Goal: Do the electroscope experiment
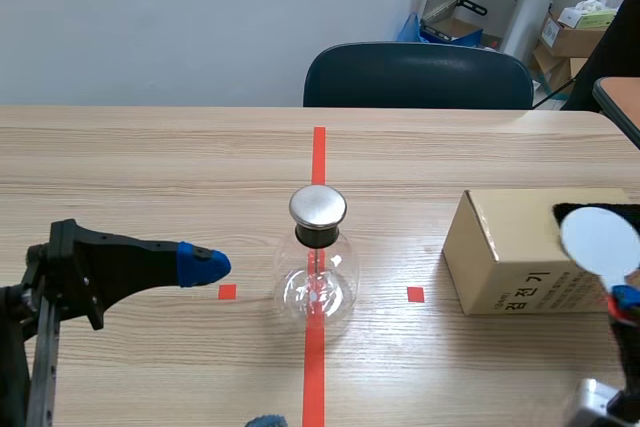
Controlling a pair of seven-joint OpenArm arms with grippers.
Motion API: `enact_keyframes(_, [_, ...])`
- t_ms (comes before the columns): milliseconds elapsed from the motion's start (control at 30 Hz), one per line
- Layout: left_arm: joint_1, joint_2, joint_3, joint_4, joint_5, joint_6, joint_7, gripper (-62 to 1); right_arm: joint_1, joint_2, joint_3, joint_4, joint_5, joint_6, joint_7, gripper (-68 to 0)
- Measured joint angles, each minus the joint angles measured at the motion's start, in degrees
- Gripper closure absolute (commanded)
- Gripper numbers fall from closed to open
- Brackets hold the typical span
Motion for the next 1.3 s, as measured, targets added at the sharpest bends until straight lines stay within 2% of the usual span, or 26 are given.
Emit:
enact_keyframes(33, [0.0, 0.0, 0.0, 0.0, 0.0, 0.1, 0.0, -62.3, 0.0, -0.2, -0.4, 0.0, 0.1, 0.0, -2.3, -1.0])
enact_keyframes(133, [0.0, 0.0, -0.2, 0.0, 0.0, 0.7, 0.0, -62.3, 0.2, -1.2, -0.9, 0.0, 0.8, 0.1, -19.4, -1.0])
enact_keyframes(167, [0.0, 0.0, -0.2, 0.0, 0.0, 0.7, 0.0, -62.3, 0.2, -1.0, -0.6, 0.0, 0.7, 0.3, -21.6, -1.0])
enact_keyframes(233, [0.0, 0.0, -0.2, 0.0, 0.0, 1.6, 0.0, -62.3, 0.1, -0.4, 0.0, 0.0, 0.4, 0.3, -17.8, -1.0])
enact_keyframes(333, [0.0, 0.0, -0.2, 0.0, 0.0, 1.6, 0.0, -62.3, 0.0, 0.0, 0.0, 0.0, 0.3, 0.0, -4.1, -1.0])
enact_keyframes(400, [0.0, 0.0, -0.2, 0.0, 0.0, 1.7, 0.0, -62.3, 0.0, -0.1, -0.4, 0.0, 0.2, -0.1, 0.3, -1.0])
enact_keyframes(433, [0.0, 0.0, -0.2, 0.0, 0.0, 1.7, 0.0, -62.3, 0.0, -0.2, -0.5, 0.0, 0.2, -0.1, -0.7, -1.0])
enact_keyframes(467, [0.0, 0.0, -0.2, 0.0, 0.0, 1.7, 0.0, -62.3, 0.0, -0.5, -0.7, 0.0, 0.4, -0.2, -4.7, -1.0])
enact_keyframes(533, [0.0, 0.0, -0.2, 0.0, 0.0, 1.7, 0.0, -62.3, 0.1, -1.1, -0.7, 0.0, 1.0, 0.0, -17.5, -1.0])
enact_keyframes(567, [0.0, 0.0, -0.2, 0.0, 0.0, 1.7, 0.0, -62.3, 0.2, -1.1, -0.7, 0.0, 1.3, 0.3, -21.5, -1.0])
enact_keyframes(600, [0.0, 0.0, -0.2, 0.0, 0.0, 1.7, 0.0, -62.3, 0.1, -0.9, -0.3, 0.0, 1.5, 0.5, -21.6, -1.0])
enact_keyframes(633, [0.0, 0.0, -0.2, 0.0, 0.0, 1.7, 0.0, -62.3, 0.1, -0.6, 0.0, 0.0, 1.4, 0.5, -18.8, -1.0])
enact_keyframes(767, [0.0, 0.0, -0.2, 0.0, 0.0, 1.7, 0.0, -62.3, 0.2, 0.1, -0.1, 0.0, 0.4, -0.1, 1.7, -1.0])
enact_keyframes(800, [0.0, 0.0, -0.2, 0.0, 0.0, 1.7, 0.0, -62.3, 0.2, 0.0, -0.4, 0.0, 0.3, 0.0, 4.3, -1.0])
enact_keyframes(833, [0.0, 0.0, -0.2, 0.0, 0.0, 1.7, 0.0, -62.3, 0.2, -0.3, -0.7, 0.0, 0.5, 0.0, 4.1, -1.0])
enact_keyframes(867, [0.0, 0.0, -0.2, 0.0, 0.0, 1.7, 0.0, -62.3, 0.1, -0.5, -0.7, 0.0, 1.1, 0.0, 2.1, -1.0])
enact_keyframes(900, [0.0, 0.0, -0.2, 0.0, 0.0, 1.7, 0.0, -62.3, 0.1, -0.9, -0.7, 0.0, 1.7, 0.0, -2.8, -1.0])
enact_keyframes(967, [0.0, 0.0, -0.2, 0.0, 0.0, 1.7, 0.0, -62.3, 0.2, -1.2, -0.7, 0.0, 2.6, 0.2, -17.3, -1.0])
enact_keyframes(1000, [0.0, 0.0, -0.2, 0.0, 0.0, 1.7, 0.0, -62.3, 0.3, -1.0, -0.5, 0.0, 3.0, 0.3, -21.2, -1.0])
enact_keyframes(1033, [0.0, 0.0, -0.2, 0.0, 0.0, 1.7, 0.0, -62.3, 0.2, -0.7, -0.2, 0.0, 2.9, 0.5, -21.1, -1.0])
enact_keyframes(1067, [0.0, 0.0, -0.2, 0.0, 0.0, 1.7, 0.0, -62.3, 0.1, -0.3, 0.1, 0.0, 2.8, 0.5, -18.2, -1.0])
enact_keyframes(1200, [0.0, 0.0, -0.2, 0.0, 0.0, 1.7, 0.0, -62.3, 0.0, -0.1, -0.2, 0.0, 1.7, 0.0, 2.3, -1.0])
enact_keyframes(1233, [0.0, 0.0, -0.2, 0.0, 0.0, 1.7, 0.0, -62.3, 0.0, -0.2, -0.5, 0.0, 1.6, 0.0, 4.7, -1.0])
enact_keyframes(1300, [0.0, 0.0, -0.2, 0.0, 0.0, 1.7, 0.0, -62.3, 0.0, -0.9, -0.7, 0.0, 2.2, 0.0, 2.0, -1.0])
